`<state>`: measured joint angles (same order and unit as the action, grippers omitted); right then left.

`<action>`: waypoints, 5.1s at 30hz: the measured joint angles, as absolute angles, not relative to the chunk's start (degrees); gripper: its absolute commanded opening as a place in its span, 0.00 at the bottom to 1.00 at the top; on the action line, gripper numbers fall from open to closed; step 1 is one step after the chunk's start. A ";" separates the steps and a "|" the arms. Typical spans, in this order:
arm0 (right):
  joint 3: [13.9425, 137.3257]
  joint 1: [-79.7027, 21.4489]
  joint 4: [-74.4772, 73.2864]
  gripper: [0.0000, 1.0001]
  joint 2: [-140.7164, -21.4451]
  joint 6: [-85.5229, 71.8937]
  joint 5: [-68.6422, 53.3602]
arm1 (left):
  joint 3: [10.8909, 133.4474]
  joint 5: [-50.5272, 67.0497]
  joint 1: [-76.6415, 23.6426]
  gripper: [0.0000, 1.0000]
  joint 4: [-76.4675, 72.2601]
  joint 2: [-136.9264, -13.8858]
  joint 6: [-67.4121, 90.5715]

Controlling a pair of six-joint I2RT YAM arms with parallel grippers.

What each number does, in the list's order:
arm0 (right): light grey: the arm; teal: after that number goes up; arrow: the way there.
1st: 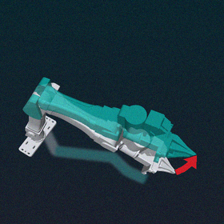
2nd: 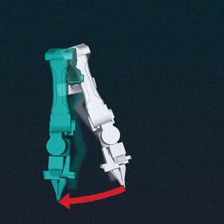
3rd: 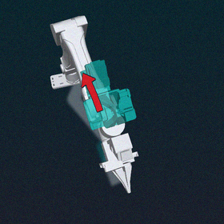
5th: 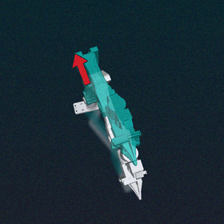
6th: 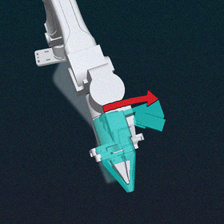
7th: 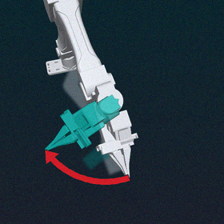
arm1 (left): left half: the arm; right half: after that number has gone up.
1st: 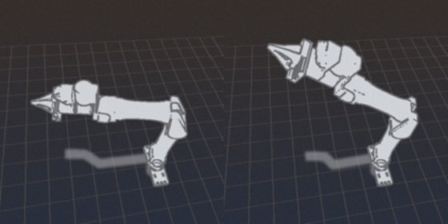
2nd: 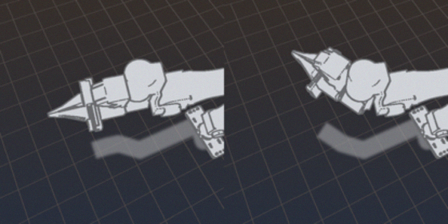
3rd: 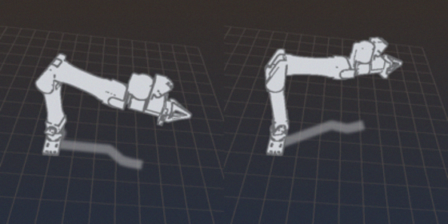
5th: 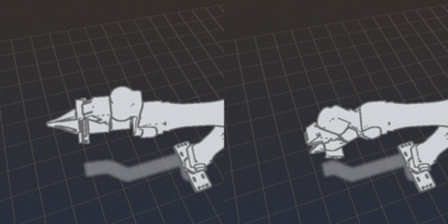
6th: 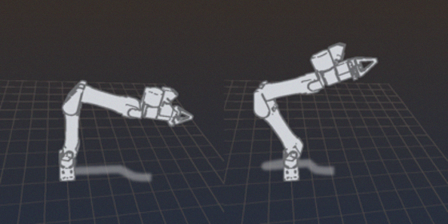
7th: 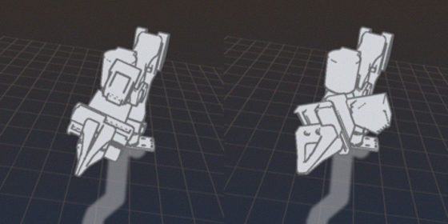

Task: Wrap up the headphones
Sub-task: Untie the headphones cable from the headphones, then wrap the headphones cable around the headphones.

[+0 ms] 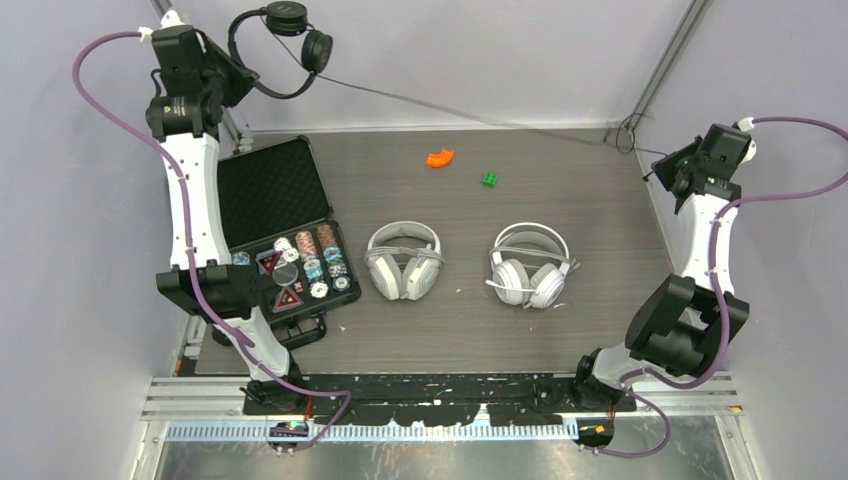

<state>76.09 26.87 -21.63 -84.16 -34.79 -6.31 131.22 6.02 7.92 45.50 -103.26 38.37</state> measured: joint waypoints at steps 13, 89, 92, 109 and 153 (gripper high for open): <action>81.38 26.85 -27.42 0.00 -85.43 -32.99 -3.55 | 132.62 2.26 13.15 0.00 46.76 -103.26 35.38; 92.86 16.45 -26.57 0.16 -82.94 -18.24 8.34 | 130.74 16.80 26.35 0.00 41.71 -110.34 35.27; 91.68 14.66 -26.04 0.27 -87.99 -16.71 8.03 | 129.67 18.94 24.05 0.00 41.06 -110.15 34.57; 99.96 13.47 -37.98 0.55 -93.32 -15.40 5.80 | 127.46 21.43 5.98 0.00 40.88 -108.14 29.19; 61.78 -33.85 58.37 0.02 -99.48 -16.21 -27.90 | 126.76 30.15 -12.53 0.00 46.98 -97.41 30.87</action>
